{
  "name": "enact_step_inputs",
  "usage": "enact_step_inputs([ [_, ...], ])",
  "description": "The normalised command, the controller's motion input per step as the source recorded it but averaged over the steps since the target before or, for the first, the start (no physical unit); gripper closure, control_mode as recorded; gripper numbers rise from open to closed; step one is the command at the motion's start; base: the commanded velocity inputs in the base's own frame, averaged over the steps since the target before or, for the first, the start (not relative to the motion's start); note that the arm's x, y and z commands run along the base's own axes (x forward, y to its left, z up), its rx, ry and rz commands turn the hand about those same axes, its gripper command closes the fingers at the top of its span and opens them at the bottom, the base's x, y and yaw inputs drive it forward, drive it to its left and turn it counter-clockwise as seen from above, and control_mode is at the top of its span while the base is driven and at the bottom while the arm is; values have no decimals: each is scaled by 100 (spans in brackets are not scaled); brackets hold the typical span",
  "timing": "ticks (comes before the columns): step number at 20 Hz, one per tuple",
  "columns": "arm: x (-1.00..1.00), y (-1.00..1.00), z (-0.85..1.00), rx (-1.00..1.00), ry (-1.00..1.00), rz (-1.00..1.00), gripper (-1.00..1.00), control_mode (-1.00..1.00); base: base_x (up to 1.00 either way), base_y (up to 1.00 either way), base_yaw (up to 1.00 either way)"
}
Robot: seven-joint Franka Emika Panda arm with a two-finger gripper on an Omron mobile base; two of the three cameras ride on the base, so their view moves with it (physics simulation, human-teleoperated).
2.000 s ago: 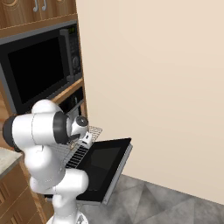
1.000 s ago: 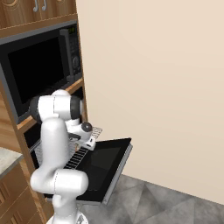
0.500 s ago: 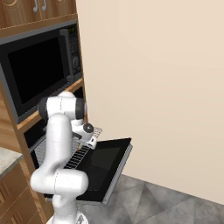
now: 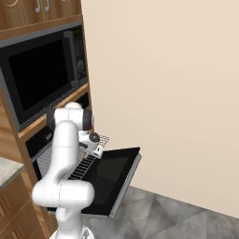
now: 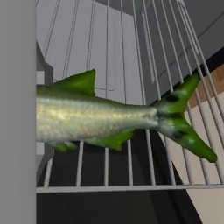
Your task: Place the fish on the rack of the oven, and slide the rack back inside. Close the oven door.
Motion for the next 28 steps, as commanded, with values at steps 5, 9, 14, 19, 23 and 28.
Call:
enact_step_inputs([
  [5, 37, 2, -54, 0, 0, 0, 100, -100, 0, 0, 0],
  [9, 32, 0, -53, 0, 0, 0, 100, -100, 0, 0, 0],
  [14, 19, 0, -42, 0, 0, 0, -100, -100, 0, 0, 0],
  [19, -6, -23, -3, 2, 0, 0, -100, -100, 0, 0, 0],
  [23, -26, -13, 27, 2, 0, 0, -100, -100, 0, 0, 0],
  [28, -49, -17, 58, 0, -3, 0, -100, -100, 0, 0, 0],
])
